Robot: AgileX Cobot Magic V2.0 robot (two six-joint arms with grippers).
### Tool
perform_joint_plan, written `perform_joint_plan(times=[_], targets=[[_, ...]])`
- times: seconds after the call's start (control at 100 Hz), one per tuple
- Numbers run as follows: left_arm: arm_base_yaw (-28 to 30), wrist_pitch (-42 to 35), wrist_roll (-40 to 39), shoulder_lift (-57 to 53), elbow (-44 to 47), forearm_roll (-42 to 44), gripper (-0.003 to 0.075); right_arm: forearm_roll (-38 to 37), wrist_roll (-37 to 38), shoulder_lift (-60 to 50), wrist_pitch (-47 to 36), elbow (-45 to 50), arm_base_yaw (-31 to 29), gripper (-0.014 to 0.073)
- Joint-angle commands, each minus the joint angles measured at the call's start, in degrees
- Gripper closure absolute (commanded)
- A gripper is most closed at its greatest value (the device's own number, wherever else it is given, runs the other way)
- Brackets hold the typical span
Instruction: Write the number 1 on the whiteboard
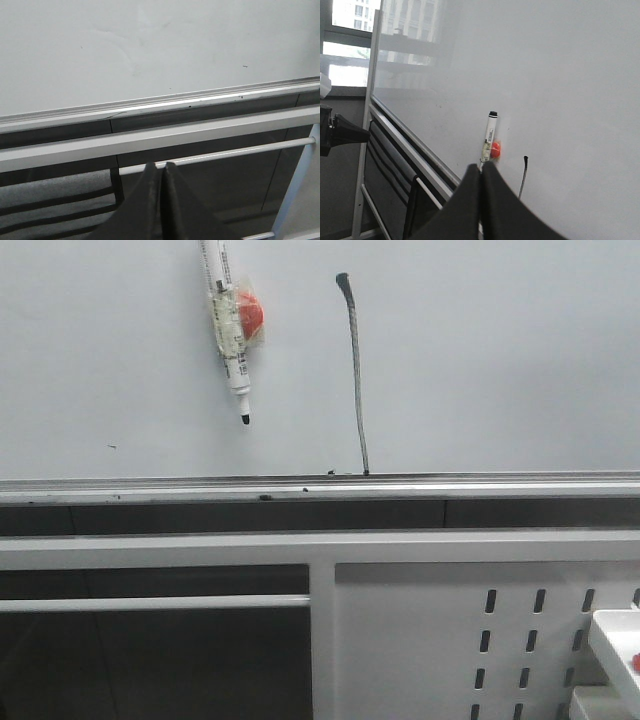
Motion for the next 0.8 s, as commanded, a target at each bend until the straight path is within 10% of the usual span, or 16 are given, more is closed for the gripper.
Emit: perform_joint_plan(times=[0.0,0.79], targets=[[0.1,-2.9,-0.7,-1.2,2.0,-0.9,0.074,0.5,-0.1,0.7,-4.2,-1.5,-0.4,0.0643],[0.1,-2.9,-0.7,-1.2,2.0,-0.9,0.074,-2.5,-0.1,0.7,-4.2,1.9,-4.7,0.0643]])
